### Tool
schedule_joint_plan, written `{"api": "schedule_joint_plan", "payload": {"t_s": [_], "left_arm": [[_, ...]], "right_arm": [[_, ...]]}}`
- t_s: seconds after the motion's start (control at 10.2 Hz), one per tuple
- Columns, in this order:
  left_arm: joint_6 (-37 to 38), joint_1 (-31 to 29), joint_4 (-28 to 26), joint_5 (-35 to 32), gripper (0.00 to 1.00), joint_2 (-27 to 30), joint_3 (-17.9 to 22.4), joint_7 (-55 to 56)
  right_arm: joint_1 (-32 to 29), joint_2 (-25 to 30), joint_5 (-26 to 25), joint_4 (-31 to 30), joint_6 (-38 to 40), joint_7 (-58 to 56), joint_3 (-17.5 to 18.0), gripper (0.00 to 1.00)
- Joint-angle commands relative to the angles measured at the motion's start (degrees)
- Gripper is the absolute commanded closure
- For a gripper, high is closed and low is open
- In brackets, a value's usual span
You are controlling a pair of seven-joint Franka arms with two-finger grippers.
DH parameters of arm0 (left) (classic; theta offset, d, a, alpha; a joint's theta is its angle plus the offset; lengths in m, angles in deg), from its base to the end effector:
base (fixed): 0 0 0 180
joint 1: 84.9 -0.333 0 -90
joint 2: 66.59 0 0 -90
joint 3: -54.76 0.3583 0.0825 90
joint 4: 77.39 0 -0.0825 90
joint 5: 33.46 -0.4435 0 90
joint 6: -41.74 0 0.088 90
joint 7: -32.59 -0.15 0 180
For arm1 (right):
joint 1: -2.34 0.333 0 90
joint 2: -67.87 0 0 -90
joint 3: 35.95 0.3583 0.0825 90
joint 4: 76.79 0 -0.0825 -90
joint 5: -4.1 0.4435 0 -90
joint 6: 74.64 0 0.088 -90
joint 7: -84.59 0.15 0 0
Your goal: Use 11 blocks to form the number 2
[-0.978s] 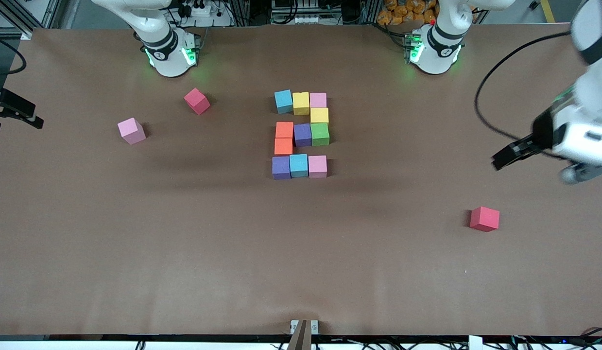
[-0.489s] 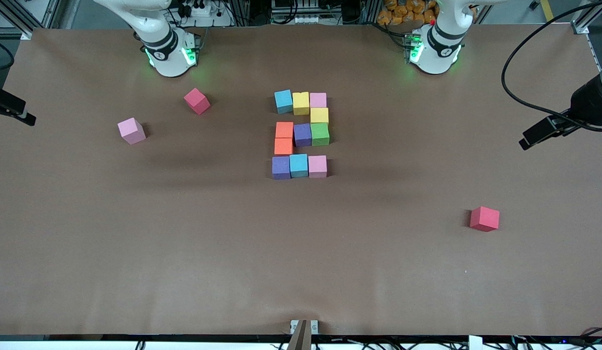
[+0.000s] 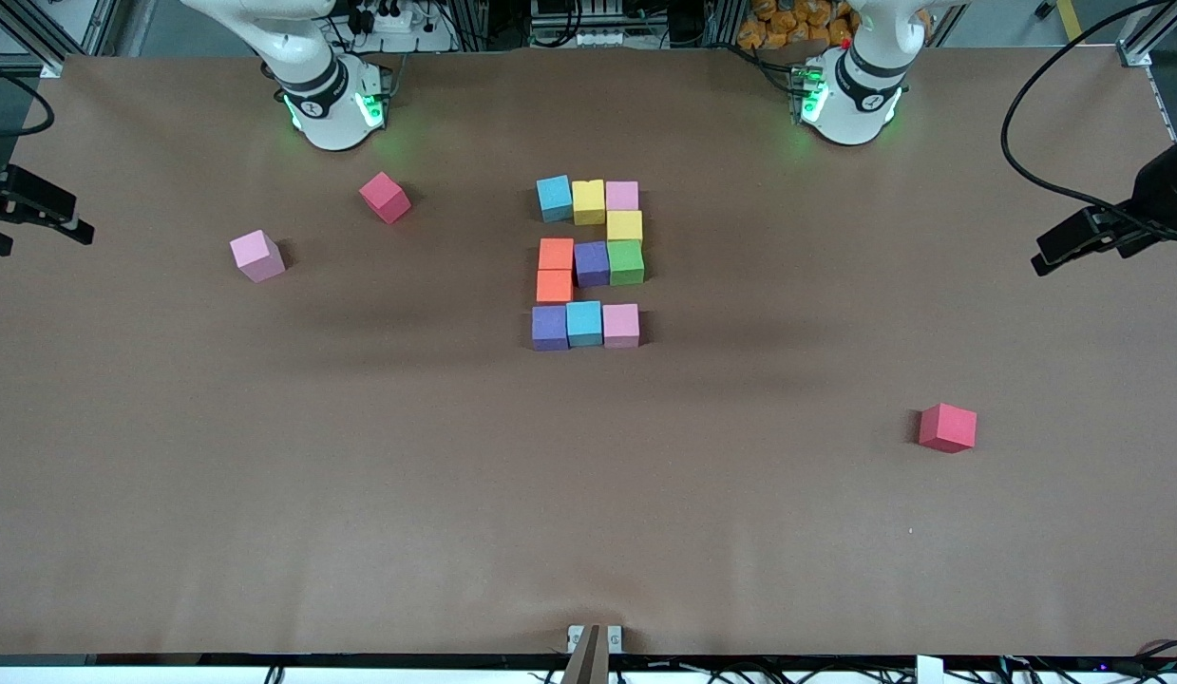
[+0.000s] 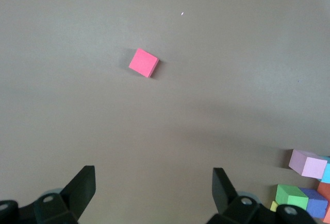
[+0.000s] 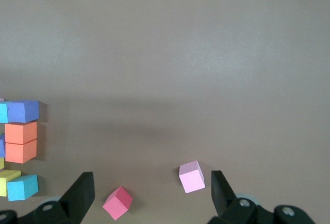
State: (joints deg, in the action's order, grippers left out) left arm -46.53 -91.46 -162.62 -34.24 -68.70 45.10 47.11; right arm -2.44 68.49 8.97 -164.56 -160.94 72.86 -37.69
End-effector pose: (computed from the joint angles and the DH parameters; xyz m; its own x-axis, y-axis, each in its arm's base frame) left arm 0.6244 -0.0297 0.6428 0.9799 0.1986 0.0181 0.1987 -0.9801 -0.0030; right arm 0.6008 -0.0555 0.6459 0.9954 0.0955 0.0030 0.0954 -0.9917 -0.0863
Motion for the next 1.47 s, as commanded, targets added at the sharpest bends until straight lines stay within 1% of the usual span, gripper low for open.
{"api": "schedule_joint_plan", "payload": {"t_s": [0.0,0.1,0.39,0.59,1.08,1.37], "left_arm": [[-0.6,-0.6,-2.0,-1.2,0.0,2.3,-1.4,-4.5],[-0.6,-0.5,-2.0,-0.9,0.0,2.3,-1.4,-4.9],[-0.6,-0.2,-1.3,-0.2,0.0,2.1,-1.4,-4.8],[-0.6,-0.2,-1.3,0.1,0.0,2.1,-1.4,-5.1],[-0.6,0.1,-1.3,0.1,0.0,2.1,-1.8,-5.1],[-0.2,-0.4,-1.8,0.5,0.0,2.5,-2.7,-5.2]], "right_arm": [[0.1,0.4,-3.2,0.6,1.2,-0.3,0.2,0.0],[0.3,0.5,-4.5,0.6,1.8,0.0,0.2,0.0],[0.1,0.6,-5.4,0.7,0.9,1.2,0.0,0.0],[0.3,0.6,-5.5,0.7,0.6,7.7,0.2,0.0],[0.2,0.5,-5.4,0.6,0.4,7.9,0.5,0.0],[0.1,0.3,-4.8,0.7,0.3,8.0,0.4,0.0]]}}
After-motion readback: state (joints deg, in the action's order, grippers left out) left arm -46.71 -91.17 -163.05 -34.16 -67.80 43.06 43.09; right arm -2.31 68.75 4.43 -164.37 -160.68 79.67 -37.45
